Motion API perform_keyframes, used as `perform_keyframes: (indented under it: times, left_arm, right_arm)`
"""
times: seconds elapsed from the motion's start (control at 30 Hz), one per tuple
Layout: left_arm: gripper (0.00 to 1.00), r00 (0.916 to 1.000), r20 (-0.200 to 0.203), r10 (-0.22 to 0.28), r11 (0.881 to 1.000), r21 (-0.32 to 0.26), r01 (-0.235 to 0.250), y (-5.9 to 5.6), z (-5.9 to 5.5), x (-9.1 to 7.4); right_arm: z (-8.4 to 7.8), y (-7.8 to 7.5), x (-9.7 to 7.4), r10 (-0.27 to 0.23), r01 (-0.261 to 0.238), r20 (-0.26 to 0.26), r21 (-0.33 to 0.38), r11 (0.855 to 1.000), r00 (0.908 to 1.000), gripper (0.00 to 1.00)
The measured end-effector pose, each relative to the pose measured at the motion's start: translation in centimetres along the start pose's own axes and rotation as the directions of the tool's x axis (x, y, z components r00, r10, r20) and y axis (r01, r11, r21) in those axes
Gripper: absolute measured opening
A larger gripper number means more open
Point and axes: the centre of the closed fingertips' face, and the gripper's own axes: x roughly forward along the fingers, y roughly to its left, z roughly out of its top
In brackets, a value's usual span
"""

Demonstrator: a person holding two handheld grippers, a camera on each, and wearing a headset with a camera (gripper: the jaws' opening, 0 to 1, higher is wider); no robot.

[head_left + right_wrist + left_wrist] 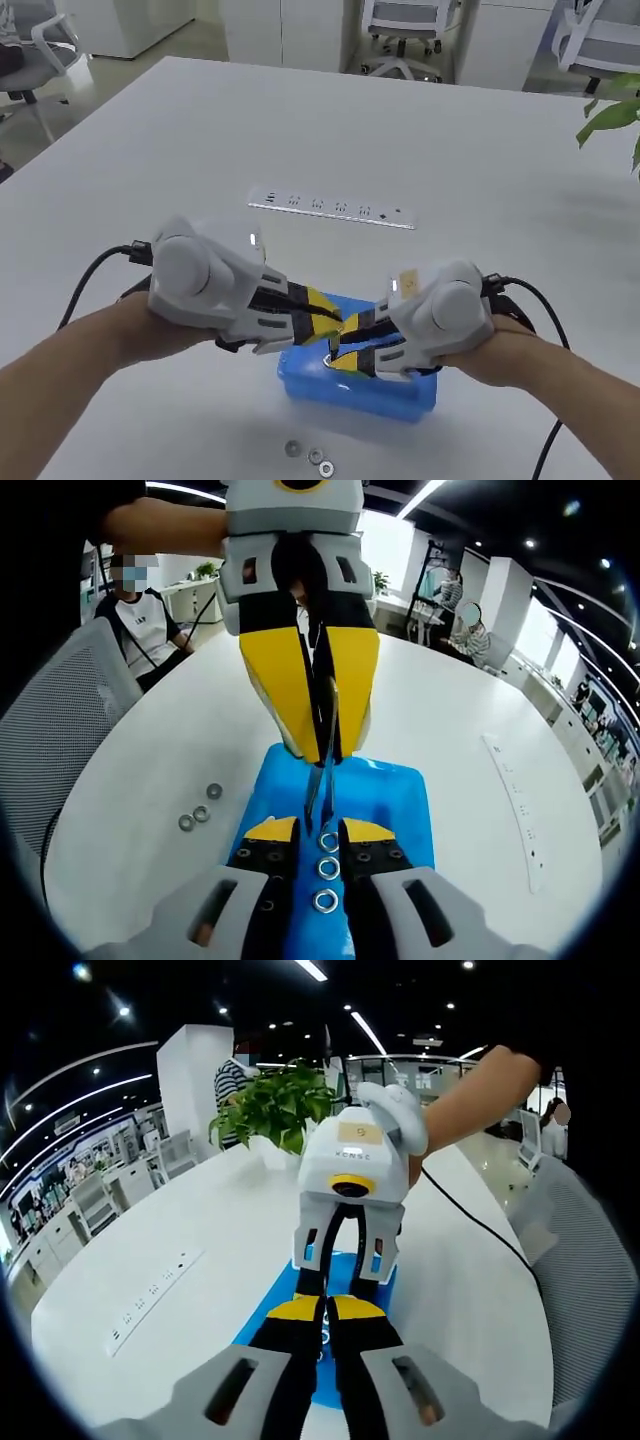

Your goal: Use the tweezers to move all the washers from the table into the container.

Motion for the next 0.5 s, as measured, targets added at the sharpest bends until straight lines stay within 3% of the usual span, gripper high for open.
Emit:
perform_keyframes:
  times: [0.5]
  left_arm:
    - [0.06, 0.9995, -0.006, 0.03, 0.999, -0.029, -0.03, -0.1, 0.4, -1.1]
  right_arm:
    - [0.4, 0.4, -2.2, -0.049, 0.049, 0.006, 0.049, 0.998, 0.9988, 0.24]
